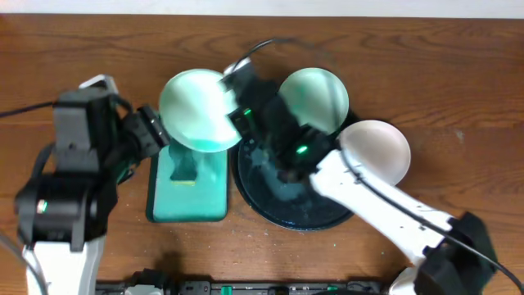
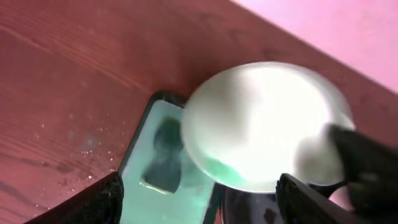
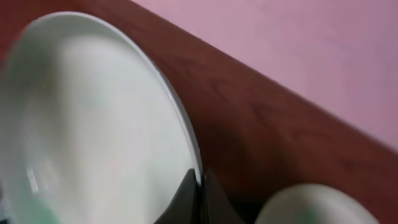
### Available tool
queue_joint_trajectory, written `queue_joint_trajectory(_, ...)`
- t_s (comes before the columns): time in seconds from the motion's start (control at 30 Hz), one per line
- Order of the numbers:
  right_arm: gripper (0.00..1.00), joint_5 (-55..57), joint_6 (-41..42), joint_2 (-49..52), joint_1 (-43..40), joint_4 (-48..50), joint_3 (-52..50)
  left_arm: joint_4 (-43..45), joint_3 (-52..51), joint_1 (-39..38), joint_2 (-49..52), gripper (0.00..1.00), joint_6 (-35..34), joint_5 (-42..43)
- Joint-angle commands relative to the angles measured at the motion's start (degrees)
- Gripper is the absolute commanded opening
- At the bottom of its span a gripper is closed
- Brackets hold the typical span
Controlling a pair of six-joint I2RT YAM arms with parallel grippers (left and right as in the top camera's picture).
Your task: Clean dirty plates on tray and stack at the side
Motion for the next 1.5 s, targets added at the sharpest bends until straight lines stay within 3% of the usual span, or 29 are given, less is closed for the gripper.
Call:
queue_joint_trajectory(0.0, 0.01, 11.72, -9.01, 0.0, 3.93, 3.52, 0.57, -0.52, 0.94, 0.13, -2.01, 0.79, 0.15, -0.09)
queue_joint_trajectory(0.17, 0.01, 25.44, -20.28, -0.22, 11.69, 8.44, 0.59, -0.83, 0.94, 0.13, -2.34, 0.79, 0.15, -0.09)
queue_joint_trajectory(0.33, 0.01, 31.43, -23.96, -0.22, 14.45, 11.26, 0.59, -0.83, 0.94, 0.13, -2.05, 0.79, 0.13, -0.07)
queue_joint_trajectory(0.73, 0.01, 32.35, -26.45, -0.44, 15.45, 14.32, 0.59, -0.83, 0.94, 0.13, -2.05, 0.79, 0.15, -0.09)
queue_joint_trajectory(1.03, 0.01, 32.85, -37.24, -0.44, 18.45, 15.8, 0.59, -0.83, 0.94, 0.13, -1.86, 0.79, 0.15, -0.09)
queue_joint_trajectory(1.47, 0.01, 35.12, -39.91, -0.44, 18.8, 21.44, 0.57, -0.83, 0.94, 0.13, -1.86, 0.79, 0.15, -0.09)
